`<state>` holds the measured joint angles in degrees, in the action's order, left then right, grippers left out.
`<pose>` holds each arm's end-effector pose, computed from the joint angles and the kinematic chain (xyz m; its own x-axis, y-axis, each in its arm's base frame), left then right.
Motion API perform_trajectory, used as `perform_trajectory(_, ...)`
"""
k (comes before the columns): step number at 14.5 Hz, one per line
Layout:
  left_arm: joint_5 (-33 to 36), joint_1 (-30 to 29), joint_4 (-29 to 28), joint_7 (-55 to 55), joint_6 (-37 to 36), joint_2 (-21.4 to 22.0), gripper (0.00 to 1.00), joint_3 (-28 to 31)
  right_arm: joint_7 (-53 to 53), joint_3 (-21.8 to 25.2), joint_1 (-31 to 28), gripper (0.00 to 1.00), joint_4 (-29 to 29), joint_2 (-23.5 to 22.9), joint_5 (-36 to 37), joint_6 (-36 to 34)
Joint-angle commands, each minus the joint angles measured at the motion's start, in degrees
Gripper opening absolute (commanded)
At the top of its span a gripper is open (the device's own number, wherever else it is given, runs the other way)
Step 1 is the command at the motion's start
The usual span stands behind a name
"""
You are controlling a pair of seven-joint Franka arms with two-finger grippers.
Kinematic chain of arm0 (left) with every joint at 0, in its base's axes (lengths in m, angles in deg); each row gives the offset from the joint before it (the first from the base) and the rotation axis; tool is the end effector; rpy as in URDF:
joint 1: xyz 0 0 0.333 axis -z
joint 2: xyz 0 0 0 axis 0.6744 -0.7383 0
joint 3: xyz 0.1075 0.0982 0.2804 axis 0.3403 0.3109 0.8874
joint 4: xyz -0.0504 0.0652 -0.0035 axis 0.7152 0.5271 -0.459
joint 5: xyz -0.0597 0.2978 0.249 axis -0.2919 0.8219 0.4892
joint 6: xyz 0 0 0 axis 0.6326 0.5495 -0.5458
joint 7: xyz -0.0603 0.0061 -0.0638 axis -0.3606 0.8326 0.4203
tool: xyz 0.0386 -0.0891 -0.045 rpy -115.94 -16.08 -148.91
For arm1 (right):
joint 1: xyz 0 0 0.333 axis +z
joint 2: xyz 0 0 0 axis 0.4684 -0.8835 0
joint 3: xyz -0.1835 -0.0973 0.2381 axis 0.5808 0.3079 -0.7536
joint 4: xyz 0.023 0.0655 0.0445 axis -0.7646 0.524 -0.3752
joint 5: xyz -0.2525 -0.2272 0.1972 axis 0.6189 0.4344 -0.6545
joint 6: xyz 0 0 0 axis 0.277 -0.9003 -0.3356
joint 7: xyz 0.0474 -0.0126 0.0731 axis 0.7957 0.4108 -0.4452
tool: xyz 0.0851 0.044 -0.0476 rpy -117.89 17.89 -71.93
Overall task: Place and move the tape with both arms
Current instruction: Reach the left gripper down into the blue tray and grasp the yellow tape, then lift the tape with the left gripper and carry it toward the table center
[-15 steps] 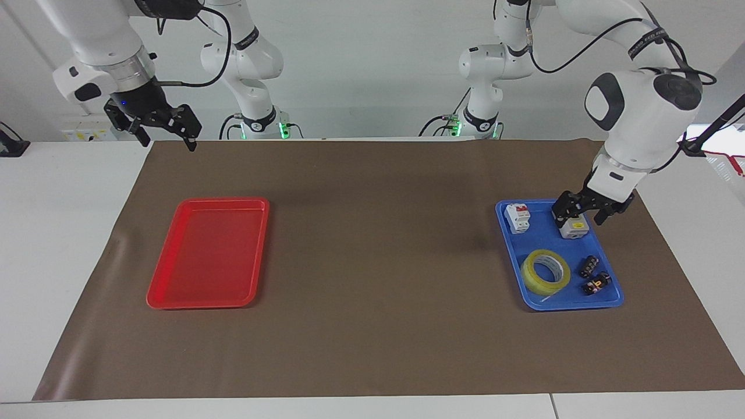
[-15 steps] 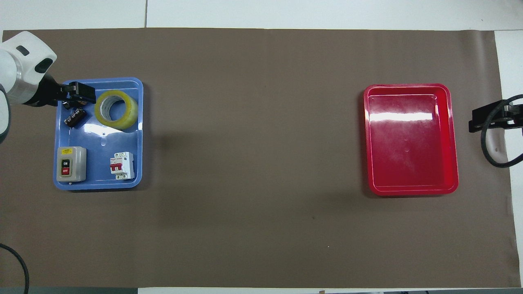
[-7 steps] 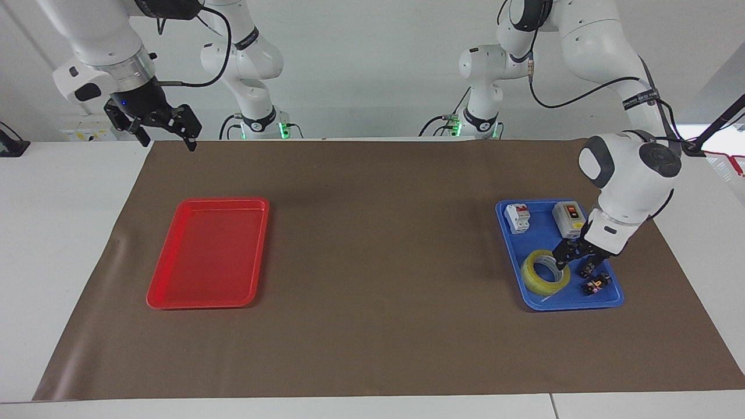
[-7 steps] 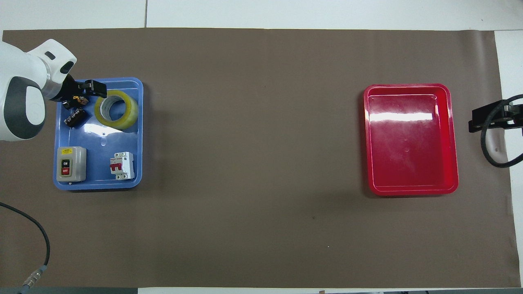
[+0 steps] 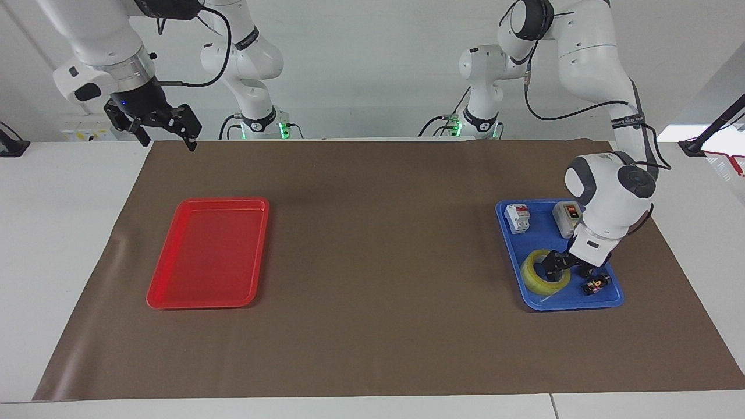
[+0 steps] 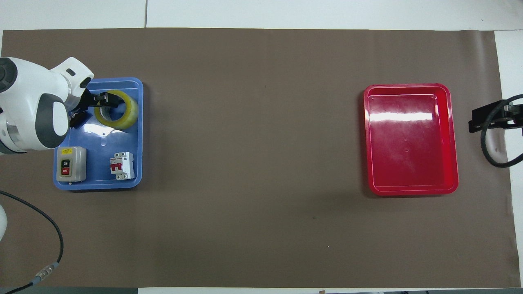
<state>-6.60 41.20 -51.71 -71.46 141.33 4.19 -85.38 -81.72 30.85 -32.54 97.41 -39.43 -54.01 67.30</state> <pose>0.6517 0.0062 0.3189 0.9927 -0.0064 0.1207 -0.0063 -1.0000 -0.0017 0.5329 -0.0096 0.6469 0.9907 -0.1260 -0.0506 -0.1238 -0.9913 0.0443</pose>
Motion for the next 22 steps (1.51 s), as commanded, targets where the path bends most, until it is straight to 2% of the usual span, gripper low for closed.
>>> perform_trajectory(1,-0.56,0.15,-1.51,-0.65,1.48,0.93,0.47,0.28,-1.15,-0.44,-0.4,1.0,0.48,0.7,0.19,-0.58)
perform_trajectory(2,-0.65,0.07,-1.51,-0.65,1.48,0.93,0.19,0.28,-1.15,-0.44,-0.4,1.0,0.48,0.7,0.19,-0.67)
perform_trajectory(3,-0.65,-0.19,-1.51,-0.74,1.39,1.1,0.0,0.28,-1.15,-0.44,-0.4,1.0,0.48,0.61,0.19,-0.67)
perform_trajectory(7,-0.65,-0.72,-1.6,-0.65,-1.14,2.07,0.0,0.19,-1.23,-0.44,-0.4,1.0,0.48,0.7,0.19,-0.67)
perform_trajectory(13,-0.74,0.85,2.27,4.25,-12.48,8.57,0.0,0.19,-1.23,-0.44,-0.48,1.0,0.48,0.7,0.1,-0.67)
perform_trajectory(16,-0.65,6.46,1.92,11.97,-12.58,9.45,0.0,0.19,-1.15,-0.44,-0.4,1.0,0.48,0.7,0.1,-0.67)
perform_trajectory(19,-0.3,15.59,1.48,23.56,-12.32,9.63,0.0,0.28,-1.15,-0.44,-0.4,1.0,0.48,0.7,0.1,-0.67)
perform_trajectory(22,5.14,24.56,1.48,37.88,-11.53,8.67,0.0,0.11,-1.15,-0.44,-0.4,1.0,0.48,0.7,0.1,-0.67)
